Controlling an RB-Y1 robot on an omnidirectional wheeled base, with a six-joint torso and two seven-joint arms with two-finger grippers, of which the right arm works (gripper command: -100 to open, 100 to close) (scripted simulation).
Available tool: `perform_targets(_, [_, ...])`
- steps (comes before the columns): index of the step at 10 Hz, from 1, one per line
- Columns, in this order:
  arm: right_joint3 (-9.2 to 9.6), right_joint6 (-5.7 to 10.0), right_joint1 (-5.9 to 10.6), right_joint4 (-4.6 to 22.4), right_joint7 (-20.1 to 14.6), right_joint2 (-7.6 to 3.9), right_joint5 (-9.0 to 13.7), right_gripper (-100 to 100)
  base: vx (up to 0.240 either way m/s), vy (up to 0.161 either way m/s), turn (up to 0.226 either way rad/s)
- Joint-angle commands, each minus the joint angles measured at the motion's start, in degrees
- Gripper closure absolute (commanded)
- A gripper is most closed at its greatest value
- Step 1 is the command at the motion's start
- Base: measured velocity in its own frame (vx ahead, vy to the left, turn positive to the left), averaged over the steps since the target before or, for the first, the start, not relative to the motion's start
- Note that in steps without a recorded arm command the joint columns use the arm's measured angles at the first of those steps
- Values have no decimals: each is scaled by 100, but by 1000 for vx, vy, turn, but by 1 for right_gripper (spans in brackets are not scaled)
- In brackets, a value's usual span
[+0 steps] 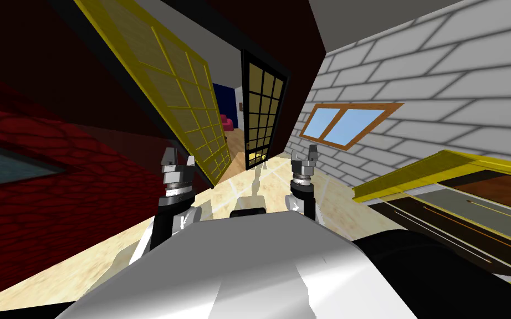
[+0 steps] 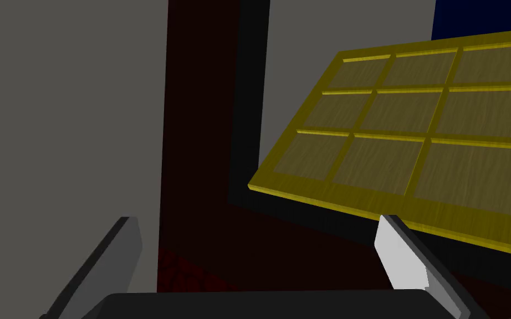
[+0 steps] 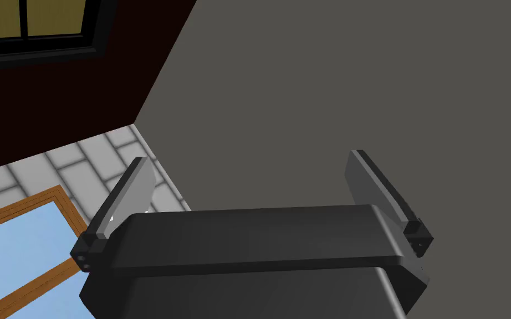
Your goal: Push the door open
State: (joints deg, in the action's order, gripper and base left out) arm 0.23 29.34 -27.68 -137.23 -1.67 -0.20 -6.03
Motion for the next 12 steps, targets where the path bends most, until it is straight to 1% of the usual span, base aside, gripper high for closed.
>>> perform_targets(1, [-30, 95, -26, 146, 127, -55, -53, -100, 46, -44, 88])
perform_targets(2, [-30, 95, -26, 146, 127, -55, -53, -100, 173, -9, -1])
perform_targets(4, [-63, 202, -56, 310, 270, -106, -114, -100, 177, 31, 31])
perform_targets(8, [-161, 516, -142, 791, 687, -232, -290, -100, 201, 17, 59])
perform_targets(10, [-219, 702, -193, 1076, 935, -288, -394, -100, 189, -9, 73])
perform_targets(12, [-250, 799, -219, 1224, 1064, -316, -449, -100, 141, -5, 40])
